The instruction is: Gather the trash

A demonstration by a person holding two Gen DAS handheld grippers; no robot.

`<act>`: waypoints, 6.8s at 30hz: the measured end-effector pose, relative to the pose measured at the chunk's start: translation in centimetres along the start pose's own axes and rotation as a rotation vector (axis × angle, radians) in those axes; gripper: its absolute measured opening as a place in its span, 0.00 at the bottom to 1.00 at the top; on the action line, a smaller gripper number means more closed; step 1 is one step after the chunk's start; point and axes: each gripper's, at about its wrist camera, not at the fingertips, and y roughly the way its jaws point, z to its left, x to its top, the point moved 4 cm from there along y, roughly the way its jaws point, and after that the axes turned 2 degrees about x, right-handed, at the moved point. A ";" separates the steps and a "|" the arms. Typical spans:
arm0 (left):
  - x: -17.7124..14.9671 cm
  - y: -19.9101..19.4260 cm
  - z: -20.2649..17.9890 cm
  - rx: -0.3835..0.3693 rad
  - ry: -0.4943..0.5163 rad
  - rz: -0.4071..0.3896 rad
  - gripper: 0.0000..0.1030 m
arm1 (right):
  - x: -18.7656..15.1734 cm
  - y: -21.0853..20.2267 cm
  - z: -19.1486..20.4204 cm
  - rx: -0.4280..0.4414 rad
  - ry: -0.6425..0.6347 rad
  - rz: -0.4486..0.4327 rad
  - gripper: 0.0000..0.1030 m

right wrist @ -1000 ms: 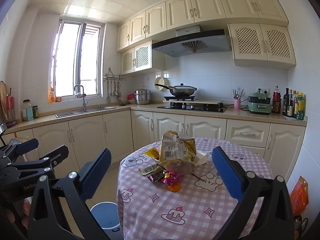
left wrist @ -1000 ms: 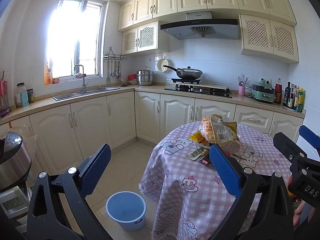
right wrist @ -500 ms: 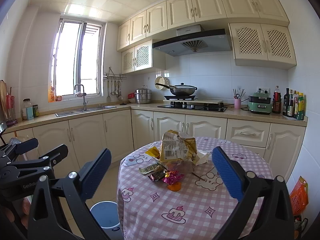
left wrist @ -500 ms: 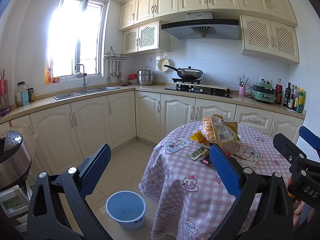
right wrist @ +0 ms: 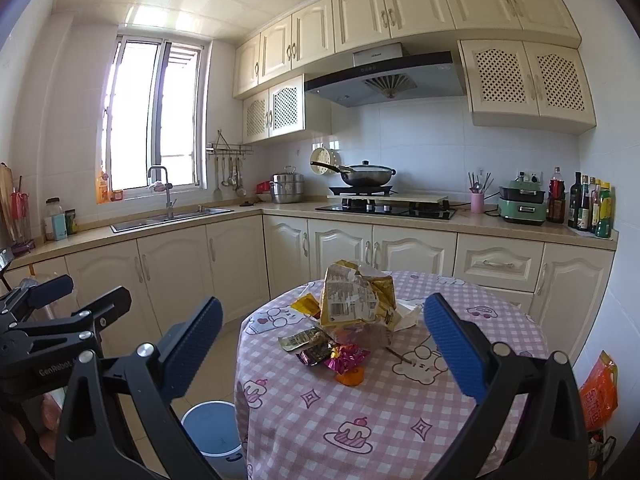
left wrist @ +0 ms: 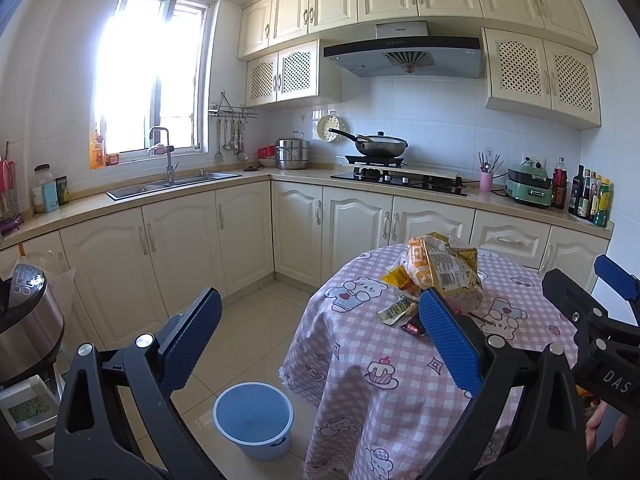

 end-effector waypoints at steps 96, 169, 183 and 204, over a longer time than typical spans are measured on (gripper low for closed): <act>-0.3 15.9 7.3 -0.163 -0.275 0.134 0.00 | -2.1 24.0 7.8 0.371 0.127 0.341 0.33; -5.4 19.2 -13.8 -0.439 0.143 0.419 0.57 | -8.9 18.1 -9.9 -0.106 0.221 0.407 0.58; -7.4 23.2 -17.1 -0.403 0.202 0.507 0.05 | -10.9 18.8 -10.9 -0.077 0.283 0.471 0.58; -4.0 19.0 -12.0 -0.579 -0.021 0.375 0.00 | -12.1 20.9 -5.0 -0.046 0.085 0.580 0.36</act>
